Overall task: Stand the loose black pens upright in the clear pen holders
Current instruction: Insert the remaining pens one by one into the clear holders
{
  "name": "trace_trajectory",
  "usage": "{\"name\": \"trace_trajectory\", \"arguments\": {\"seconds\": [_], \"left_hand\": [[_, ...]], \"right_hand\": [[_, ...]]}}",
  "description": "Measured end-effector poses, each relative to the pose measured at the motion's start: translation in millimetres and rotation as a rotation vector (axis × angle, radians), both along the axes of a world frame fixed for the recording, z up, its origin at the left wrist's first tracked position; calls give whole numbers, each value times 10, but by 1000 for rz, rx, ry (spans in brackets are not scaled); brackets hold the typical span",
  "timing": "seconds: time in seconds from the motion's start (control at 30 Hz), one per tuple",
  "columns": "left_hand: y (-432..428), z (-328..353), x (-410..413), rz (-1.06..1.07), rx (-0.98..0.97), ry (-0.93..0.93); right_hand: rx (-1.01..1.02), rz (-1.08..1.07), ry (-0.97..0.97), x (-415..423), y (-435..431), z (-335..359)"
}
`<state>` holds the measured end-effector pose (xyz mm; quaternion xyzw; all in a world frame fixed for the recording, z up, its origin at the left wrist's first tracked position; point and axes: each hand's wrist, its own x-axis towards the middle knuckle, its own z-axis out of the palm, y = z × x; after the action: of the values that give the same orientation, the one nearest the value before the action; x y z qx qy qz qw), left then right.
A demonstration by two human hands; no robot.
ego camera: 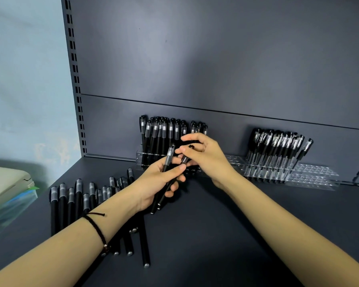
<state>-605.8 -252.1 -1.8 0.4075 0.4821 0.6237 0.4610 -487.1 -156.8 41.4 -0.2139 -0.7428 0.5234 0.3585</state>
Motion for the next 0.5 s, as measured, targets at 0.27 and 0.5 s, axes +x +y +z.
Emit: {"name": "trace_trajectory", "arguments": {"seconds": [0.27, 0.5], "left_hand": [[15, 10, -15, 65, 18, -41], [20, 13, -17, 105, 22, -73]], "right_hand": [[-234, -125, 255, 39, 48, 97], [-212, -78, 197, 67, -2, 75]]}}
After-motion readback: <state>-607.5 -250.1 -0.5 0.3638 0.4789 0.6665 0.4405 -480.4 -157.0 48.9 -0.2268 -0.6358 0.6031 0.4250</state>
